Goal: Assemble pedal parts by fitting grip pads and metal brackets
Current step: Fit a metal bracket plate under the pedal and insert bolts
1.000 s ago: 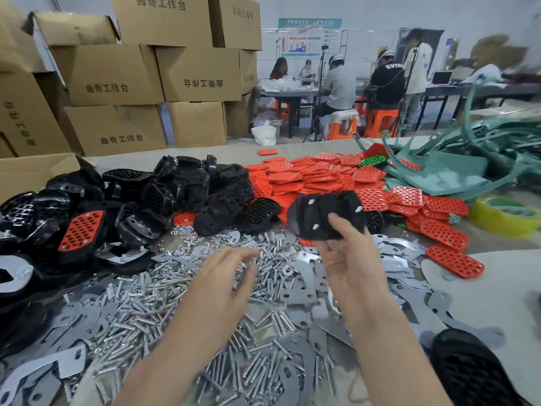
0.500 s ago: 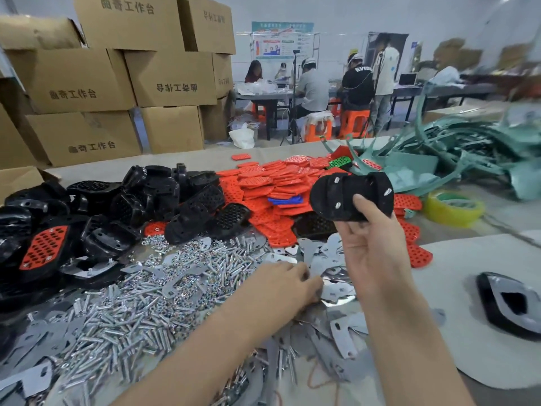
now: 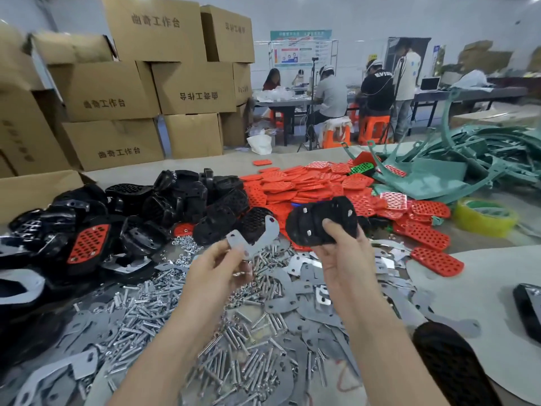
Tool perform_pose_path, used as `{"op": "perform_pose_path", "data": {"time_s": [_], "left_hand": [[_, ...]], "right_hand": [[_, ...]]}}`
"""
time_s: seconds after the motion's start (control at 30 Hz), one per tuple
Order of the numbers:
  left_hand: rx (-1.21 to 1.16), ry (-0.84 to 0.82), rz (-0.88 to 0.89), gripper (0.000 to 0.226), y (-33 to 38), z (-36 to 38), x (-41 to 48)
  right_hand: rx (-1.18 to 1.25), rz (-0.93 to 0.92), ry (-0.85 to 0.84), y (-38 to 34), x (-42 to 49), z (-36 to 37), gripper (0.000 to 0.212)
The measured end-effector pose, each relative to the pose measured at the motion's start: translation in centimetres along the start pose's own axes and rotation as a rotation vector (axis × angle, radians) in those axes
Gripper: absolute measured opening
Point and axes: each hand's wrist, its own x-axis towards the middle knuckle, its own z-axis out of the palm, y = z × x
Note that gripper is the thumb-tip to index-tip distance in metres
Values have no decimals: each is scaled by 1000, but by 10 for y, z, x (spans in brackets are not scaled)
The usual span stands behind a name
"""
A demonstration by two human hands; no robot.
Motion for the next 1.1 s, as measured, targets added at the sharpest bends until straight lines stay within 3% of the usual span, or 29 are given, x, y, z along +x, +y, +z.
{"op": "perform_pose_path", "data": {"time_s": [0.1,0.2,0.33,0.67,1.1], "left_hand": [[-96,12,-3,9,-10,-14,-1],[-120,37,0,25,-17,-23,1],[-156,14,32,29,-17,-23,2],[89,-82,85,29,-22,-15,-4],[153,-45,123,28,-23,-16,-6]], "right_hand": [[6,110,6,31,7,-1,26],[-40,200,-30,45,13,-4,28],[-70,244,-126,51,12,-7,25],[-228,143,-303,59,-4,1,19],[-293,91,-383,56,-14,6,16]]}}
